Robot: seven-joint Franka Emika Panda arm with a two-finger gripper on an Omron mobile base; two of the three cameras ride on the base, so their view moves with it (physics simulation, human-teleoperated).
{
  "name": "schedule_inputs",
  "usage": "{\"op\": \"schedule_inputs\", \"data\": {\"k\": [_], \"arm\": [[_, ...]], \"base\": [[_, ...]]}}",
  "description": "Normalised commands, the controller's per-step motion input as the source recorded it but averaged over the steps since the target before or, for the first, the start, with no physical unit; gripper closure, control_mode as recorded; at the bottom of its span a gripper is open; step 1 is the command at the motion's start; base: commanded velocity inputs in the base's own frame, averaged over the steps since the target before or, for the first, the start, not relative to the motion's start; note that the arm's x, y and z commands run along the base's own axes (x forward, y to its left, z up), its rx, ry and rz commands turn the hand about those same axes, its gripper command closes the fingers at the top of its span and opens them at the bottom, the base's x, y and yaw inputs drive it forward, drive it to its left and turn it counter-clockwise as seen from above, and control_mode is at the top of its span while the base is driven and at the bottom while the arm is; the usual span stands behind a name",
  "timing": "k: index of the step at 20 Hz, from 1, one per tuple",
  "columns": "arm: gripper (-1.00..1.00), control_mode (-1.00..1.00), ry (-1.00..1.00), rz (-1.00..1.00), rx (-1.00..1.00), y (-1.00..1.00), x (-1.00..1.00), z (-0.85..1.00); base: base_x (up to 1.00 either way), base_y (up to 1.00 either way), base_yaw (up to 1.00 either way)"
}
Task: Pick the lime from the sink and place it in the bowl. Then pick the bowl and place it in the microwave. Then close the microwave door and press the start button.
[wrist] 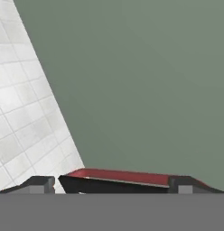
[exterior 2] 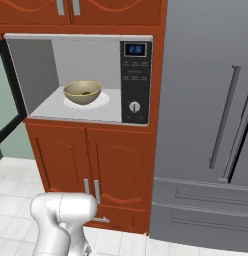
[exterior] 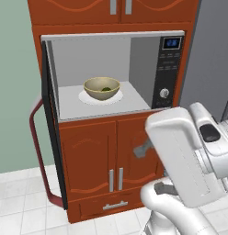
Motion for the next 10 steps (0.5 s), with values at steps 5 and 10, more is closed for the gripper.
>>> {"op": "schedule_inputs", "data": {"k": [5,10], "arm": [[-1.00,-1.00,0.01,-0.13,-0.08,0.59,0.02,-0.03],[-1.00,-1.00,0.00,-0.16,-0.07,0.49,0.00,-0.02]], "base": [[0.00,0.00,0.00],[0.00,0.00,0.00]]}}
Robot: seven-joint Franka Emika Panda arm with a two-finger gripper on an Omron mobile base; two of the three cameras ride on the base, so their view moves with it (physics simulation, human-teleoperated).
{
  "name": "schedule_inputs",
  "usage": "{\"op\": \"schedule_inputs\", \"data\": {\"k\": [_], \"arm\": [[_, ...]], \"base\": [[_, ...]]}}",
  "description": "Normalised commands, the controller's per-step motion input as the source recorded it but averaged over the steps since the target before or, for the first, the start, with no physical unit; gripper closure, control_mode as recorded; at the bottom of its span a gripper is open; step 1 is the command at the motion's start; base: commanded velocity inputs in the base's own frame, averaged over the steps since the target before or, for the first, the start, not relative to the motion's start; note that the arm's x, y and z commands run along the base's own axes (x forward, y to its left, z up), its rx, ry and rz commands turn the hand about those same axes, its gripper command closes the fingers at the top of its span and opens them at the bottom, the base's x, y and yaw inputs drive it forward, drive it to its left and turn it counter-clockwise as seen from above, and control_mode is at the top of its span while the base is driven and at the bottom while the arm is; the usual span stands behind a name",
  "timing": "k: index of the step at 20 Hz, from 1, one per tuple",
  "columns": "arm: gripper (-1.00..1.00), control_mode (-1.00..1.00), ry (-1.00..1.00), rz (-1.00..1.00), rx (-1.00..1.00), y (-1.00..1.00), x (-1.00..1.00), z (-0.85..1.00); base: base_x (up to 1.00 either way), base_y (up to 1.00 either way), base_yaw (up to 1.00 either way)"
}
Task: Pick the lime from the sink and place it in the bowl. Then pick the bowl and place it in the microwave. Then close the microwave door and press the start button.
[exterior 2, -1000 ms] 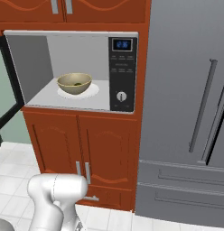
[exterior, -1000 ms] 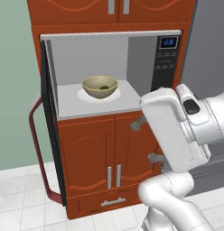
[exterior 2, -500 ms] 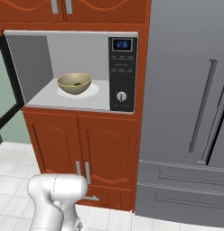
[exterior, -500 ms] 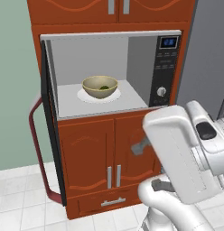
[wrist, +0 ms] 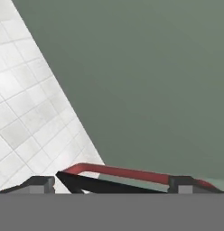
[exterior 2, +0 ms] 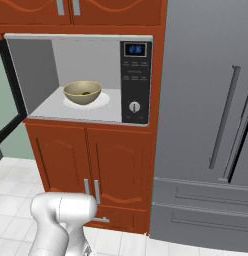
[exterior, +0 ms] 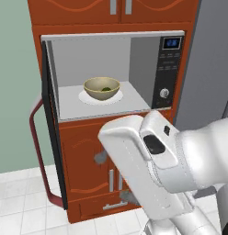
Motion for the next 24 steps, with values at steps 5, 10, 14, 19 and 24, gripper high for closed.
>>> {"op": "schedule_inputs", "data": {"k": [5,10,14,19,24], "arm": [[-1.00,-1.00,0.00,-0.22,-0.09,0.51,0.21,-0.14],[-1.00,-1.00,0.00,-0.25,-0.10,0.47,0.48,-0.29],[-1.00,-1.00,0.00,-0.22,-0.07,0.24,0.66,-0.51],[-1.00,-1.00,0.00,-0.19,-0.10,0.45,0.58,-0.57],[-1.00,-1.00,-0.06,-0.10,-0.09,0.63,0.03,-0.46]], "base": [[0.00,0.00,0.00],[0.00,0.00,0.00],[0.00,0.00,0.00],[0.00,0.00,0.00],[0.00,0.00,0.00]]}}
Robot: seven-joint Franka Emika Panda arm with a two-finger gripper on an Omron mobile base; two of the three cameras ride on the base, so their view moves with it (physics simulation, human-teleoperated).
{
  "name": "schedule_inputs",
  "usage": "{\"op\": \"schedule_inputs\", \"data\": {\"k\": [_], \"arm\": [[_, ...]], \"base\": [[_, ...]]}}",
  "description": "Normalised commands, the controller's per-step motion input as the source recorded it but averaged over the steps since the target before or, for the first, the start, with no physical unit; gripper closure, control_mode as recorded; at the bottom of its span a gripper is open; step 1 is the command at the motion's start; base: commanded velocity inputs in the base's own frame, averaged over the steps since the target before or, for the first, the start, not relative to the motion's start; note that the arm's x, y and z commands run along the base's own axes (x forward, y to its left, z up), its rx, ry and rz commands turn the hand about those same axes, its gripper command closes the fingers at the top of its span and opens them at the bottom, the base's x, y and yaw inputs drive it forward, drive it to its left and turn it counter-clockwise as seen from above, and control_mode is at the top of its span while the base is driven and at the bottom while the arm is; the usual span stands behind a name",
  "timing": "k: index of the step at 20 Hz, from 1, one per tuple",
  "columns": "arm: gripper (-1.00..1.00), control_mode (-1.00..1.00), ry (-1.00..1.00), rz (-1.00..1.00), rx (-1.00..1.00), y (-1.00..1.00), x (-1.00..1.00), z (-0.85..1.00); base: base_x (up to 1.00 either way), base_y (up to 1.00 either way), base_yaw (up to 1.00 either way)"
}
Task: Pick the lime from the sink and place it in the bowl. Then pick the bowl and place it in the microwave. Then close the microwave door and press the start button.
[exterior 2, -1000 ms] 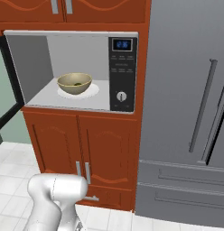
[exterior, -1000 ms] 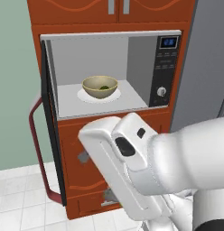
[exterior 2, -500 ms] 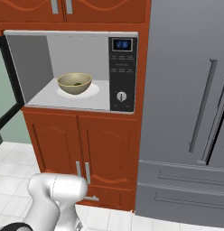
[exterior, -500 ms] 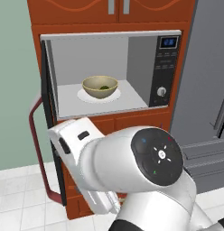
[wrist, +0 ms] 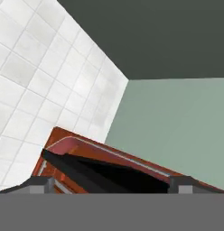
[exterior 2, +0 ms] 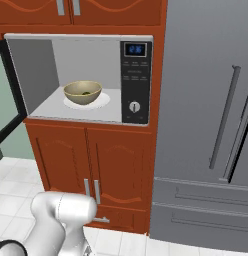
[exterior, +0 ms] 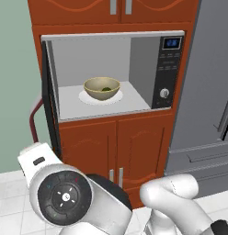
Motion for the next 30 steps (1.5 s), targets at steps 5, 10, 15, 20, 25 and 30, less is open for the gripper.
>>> {"op": "schedule_inputs", "data": {"k": [5,10,15,20,25,30], "arm": [[-1.00,-1.00,-0.07,-0.08,-0.06,0.48,0.08,-0.22],[-1.00,-1.00,0.00,-0.15,-0.08,0.47,0.73,-0.30],[-1.00,-1.00,0.00,-0.14,-0.09,0.48,0.74,-0.37],[-1.00,-1.00,-0.03,-0.11,-0.02,-0.04,0.27,-0.15],[-1.00,-1.00,0.00,-0.08,0.05,-0.89,0.00,0.01],[-1.00,-1.00,0.00,-0.03,0.11,-1.00,0.00,0.04]], "base": [[0.00,0.00,0.00],[0.00,0.00,0.00],[0.00,0.00,0.00],[0.00,0.00,0.00],[0.00,0.00,0.00],[0.00,0.00,0.00]]}}
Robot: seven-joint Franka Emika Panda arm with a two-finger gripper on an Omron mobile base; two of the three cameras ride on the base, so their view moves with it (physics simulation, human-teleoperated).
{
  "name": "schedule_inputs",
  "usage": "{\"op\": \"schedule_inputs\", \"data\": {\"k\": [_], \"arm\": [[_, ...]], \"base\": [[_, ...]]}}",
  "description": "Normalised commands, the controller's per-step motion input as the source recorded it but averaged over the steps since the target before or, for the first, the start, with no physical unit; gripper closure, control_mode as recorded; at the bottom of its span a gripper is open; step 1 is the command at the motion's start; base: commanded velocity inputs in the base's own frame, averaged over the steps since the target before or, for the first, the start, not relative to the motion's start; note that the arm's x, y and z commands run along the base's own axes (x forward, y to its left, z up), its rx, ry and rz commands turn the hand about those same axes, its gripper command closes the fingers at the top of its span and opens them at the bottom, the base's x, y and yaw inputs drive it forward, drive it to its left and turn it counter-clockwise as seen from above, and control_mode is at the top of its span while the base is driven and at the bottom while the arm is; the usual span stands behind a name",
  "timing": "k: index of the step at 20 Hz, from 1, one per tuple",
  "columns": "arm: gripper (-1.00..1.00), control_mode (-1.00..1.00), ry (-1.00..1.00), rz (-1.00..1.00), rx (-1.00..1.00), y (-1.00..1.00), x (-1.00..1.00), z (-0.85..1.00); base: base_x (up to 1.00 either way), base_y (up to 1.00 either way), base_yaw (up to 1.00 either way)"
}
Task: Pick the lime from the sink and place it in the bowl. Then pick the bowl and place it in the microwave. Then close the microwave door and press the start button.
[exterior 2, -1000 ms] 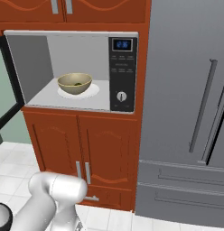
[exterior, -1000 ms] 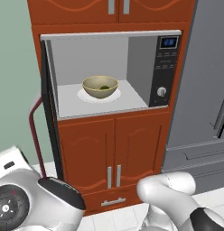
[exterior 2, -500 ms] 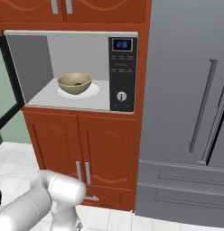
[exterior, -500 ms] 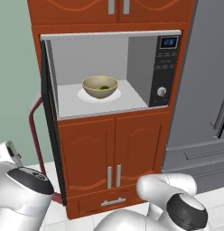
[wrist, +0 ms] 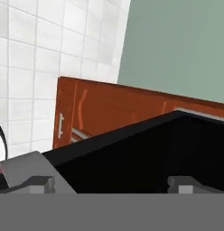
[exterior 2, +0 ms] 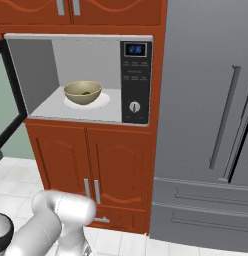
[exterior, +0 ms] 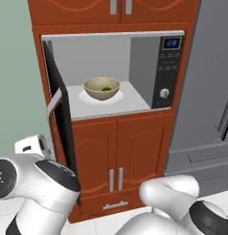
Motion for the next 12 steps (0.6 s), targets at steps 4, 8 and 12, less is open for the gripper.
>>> {"op": "schedule_inputs", "data": {"k": [4,8,12], "arm": [[-1.00,-1.00,-0.01,0.00,0.11,-1.00,0.00,0.00],[-1.00,-1.00,-0.01,-0.01,0.04,-0.84,0.21,0.00],[-1.00,-1.00,-0.07,-0.01,0.02,-0.73,0.56,0.00]], "base": [[0.00,0.00,0.00],[0.00,0.00,0.00],[0.00,0.00,0.00]]}}
